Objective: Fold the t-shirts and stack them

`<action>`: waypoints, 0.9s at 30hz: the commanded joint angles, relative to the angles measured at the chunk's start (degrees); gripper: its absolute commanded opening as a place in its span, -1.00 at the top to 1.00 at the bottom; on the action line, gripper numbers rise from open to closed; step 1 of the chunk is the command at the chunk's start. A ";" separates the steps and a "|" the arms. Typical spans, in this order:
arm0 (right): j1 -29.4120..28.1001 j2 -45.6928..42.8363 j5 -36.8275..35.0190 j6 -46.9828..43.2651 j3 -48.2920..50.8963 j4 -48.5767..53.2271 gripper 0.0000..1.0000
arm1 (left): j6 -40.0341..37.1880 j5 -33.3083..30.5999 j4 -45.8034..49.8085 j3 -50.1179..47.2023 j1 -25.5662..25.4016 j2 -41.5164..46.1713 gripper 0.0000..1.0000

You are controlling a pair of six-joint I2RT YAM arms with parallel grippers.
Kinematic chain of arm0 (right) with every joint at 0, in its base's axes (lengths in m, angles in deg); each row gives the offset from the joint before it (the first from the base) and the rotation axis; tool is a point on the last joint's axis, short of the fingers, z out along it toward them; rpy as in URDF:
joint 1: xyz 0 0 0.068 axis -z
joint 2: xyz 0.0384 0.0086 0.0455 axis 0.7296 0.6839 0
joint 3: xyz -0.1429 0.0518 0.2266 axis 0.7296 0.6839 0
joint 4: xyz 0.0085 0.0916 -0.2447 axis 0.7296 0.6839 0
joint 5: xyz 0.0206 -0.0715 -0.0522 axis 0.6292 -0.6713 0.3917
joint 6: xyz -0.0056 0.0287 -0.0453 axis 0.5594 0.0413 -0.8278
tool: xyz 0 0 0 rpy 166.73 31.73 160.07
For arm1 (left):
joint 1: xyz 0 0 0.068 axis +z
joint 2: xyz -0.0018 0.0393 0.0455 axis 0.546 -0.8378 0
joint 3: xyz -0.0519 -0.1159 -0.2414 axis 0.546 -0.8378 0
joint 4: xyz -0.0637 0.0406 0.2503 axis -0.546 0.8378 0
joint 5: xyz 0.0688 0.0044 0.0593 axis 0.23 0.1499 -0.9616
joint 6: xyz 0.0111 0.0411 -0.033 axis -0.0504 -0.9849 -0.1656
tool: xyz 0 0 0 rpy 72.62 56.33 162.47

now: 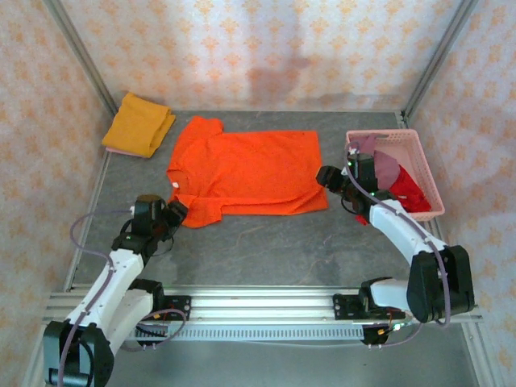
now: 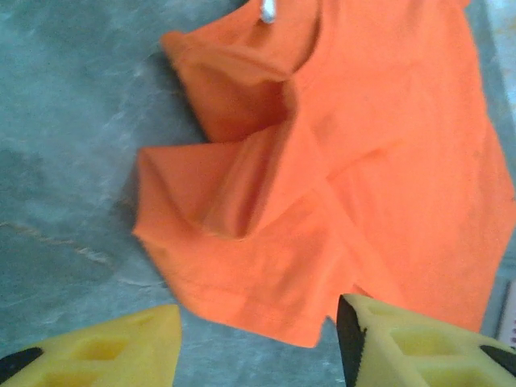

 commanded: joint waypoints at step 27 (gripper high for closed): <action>-0.53 -2.26 -2.74 -1.91 0.00 3.55 -0.15 | 0.42 1.00 -14.10 1.12 -0.17 -23.43 0.88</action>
